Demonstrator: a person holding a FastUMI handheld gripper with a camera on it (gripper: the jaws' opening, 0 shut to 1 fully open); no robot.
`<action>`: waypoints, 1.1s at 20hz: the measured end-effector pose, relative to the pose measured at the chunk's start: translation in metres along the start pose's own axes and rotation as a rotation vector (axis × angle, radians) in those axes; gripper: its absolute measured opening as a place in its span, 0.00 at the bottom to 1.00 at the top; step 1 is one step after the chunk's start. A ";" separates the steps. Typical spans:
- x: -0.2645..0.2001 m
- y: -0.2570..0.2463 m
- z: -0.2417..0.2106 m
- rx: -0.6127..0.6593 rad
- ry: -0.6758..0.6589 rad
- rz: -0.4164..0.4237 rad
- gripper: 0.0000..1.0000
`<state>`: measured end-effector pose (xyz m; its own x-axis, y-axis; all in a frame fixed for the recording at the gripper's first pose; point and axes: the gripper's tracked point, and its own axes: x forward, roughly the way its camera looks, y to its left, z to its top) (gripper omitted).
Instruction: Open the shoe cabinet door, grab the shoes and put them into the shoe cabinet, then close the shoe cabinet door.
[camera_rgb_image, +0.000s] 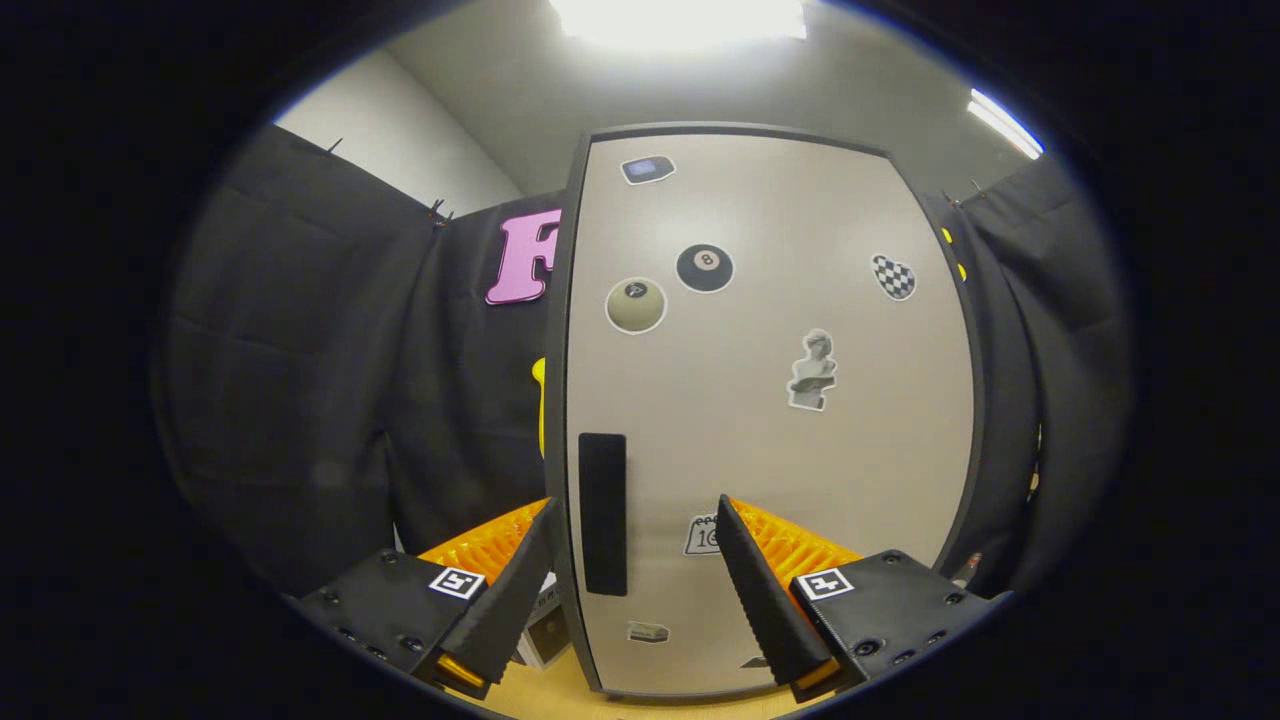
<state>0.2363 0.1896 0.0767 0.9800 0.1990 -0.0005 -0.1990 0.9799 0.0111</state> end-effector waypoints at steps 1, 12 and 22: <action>0.008 0.005 -0.005 -0.004 0.013 0.005 0.96; 0.050 0.015 -0.052 -0.067 0.146 -0.035 0.30; -0.013 0.020 -0.043 -0.024 0.178 0.127 0.11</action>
<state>0.2198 0.2068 0.0343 0.9315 0.3177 -0.1770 -0.3231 0.9463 -0.0020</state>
